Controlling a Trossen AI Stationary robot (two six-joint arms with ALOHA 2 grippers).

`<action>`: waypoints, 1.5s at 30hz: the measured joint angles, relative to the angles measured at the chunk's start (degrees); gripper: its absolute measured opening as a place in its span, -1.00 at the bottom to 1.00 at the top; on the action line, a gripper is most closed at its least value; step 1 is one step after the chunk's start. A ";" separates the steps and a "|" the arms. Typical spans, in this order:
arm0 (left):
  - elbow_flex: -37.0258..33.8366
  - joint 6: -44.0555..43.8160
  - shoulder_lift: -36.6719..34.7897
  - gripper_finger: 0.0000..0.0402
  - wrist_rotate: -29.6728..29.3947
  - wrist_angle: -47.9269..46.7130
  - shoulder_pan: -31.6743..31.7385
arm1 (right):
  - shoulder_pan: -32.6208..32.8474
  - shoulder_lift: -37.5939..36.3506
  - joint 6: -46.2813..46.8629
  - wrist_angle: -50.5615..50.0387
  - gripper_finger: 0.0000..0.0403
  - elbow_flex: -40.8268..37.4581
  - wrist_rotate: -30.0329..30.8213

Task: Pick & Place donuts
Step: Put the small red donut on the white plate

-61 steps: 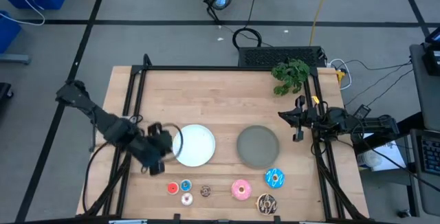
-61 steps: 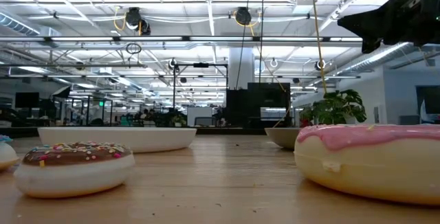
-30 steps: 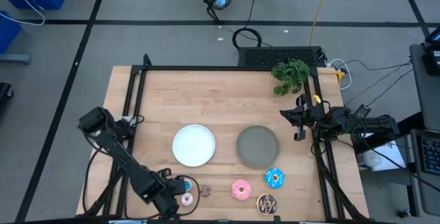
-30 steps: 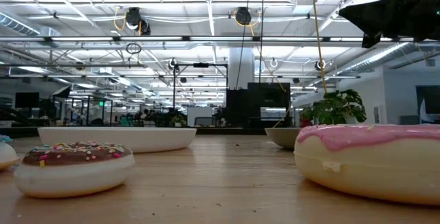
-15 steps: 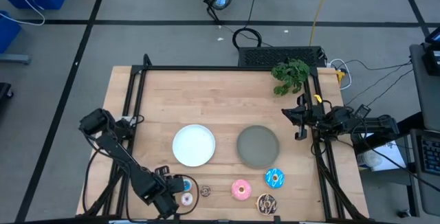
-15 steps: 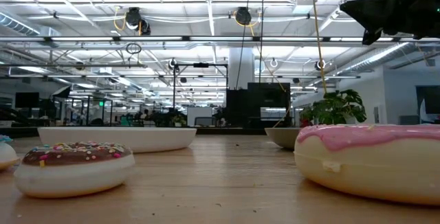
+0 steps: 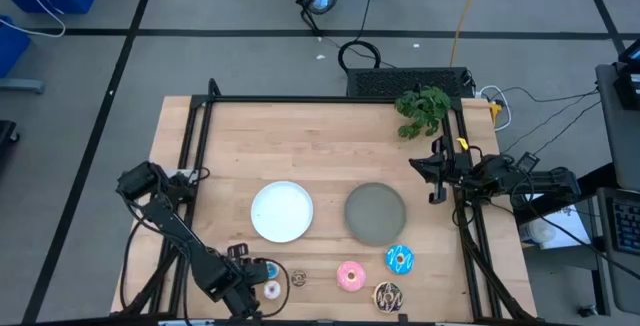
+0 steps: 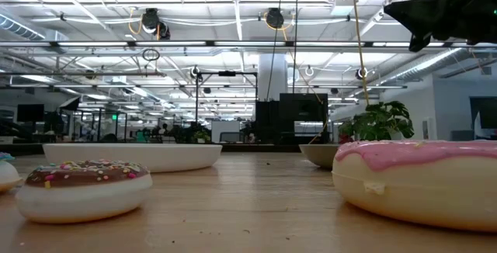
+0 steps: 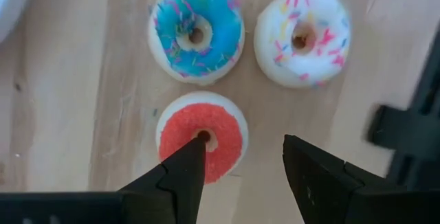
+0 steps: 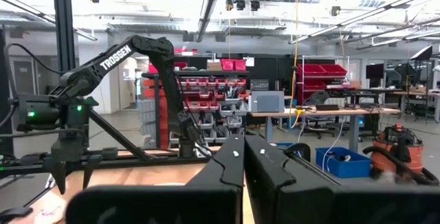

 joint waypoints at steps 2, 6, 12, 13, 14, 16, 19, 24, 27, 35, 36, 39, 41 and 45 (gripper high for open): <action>-0.02 0.97 1.07 -0.01 0.06 -0.19 -0.02 | 0.01 0.02 0.00 -0.22 -1.00 0.00 -0.01; 0.00 2.20 1.55 -0.01 0.04 -0.25 0.09 | 0.00 0.02 0.02 -0.41 -1.00 0.00 -0.01; 0.00 2.00 1.62 -0.01 -0.63 -0.23 0.28 | 0.02 0.02 0.02 -0.37 -1.00 0.00 -0.01; 0.00 2.00 1.62 -0.01 -0.72 -0.21 0.28 | 0.00 0.02 0.02 -0.37 -1.00 0.00 -0.01; 0.00 1.99 1.86 -0.01 -0.79 -0.20 0.28 | 0.02 0.02 0.02 -0.34 -1.00 0.00 -0.01; 0.02 2.46 2.87 -0.01 -0.87 -0.17 0.19 | 0.00 0.02 0.02 -0.38 -1.00 0.00 -0.01; 0.21 4.32 4.70 -0.02 -0.94 0.04 -0.67 | 0.01 0.02 0.02 -0.57 -1.00 0.00 -0.01; 0.28 4.86 6.23 -0.02 -0.39 -0.09 -0.90 | 0.02 0.02 0.02 -0.78 -1.00 0.00 -0.01; 0.17 4.83 5.10 -0.06 -0.63 -0.11 -0.92 | 0.01 0.02 0.02 -0.73 -1.00 0.00 -0.01; 0.00 4.45 4.10 -0.68 -0.01 -0.43 -0.57 | 0.02 0.02 0.02 -0.76 -1.00 0.00 -0.01; 0.00 4.45 4.09 -0.77 0.21 -0.41 -0.57 | 0.00 0.02 0.02 -0.78 -1.00 0.00 -0.01; 0.07 4.59 3.92 -0.94 1.02 -0.60 -0.51 | 0.01 0.02 0.02 -0.86 -1.00 0.00 -0.01; 0.40 4.69 3.49 -0.91 2.08 -1.24 -0.53 | 0.02 0.02 0.02 -0.85 -1.00 0.00 -0.01; 3.18 5.47 2.65 -0.83 2.39 -5.68 0.02 | 0.02 0.02 0.02 -0.85 -1.00 0.00 0.01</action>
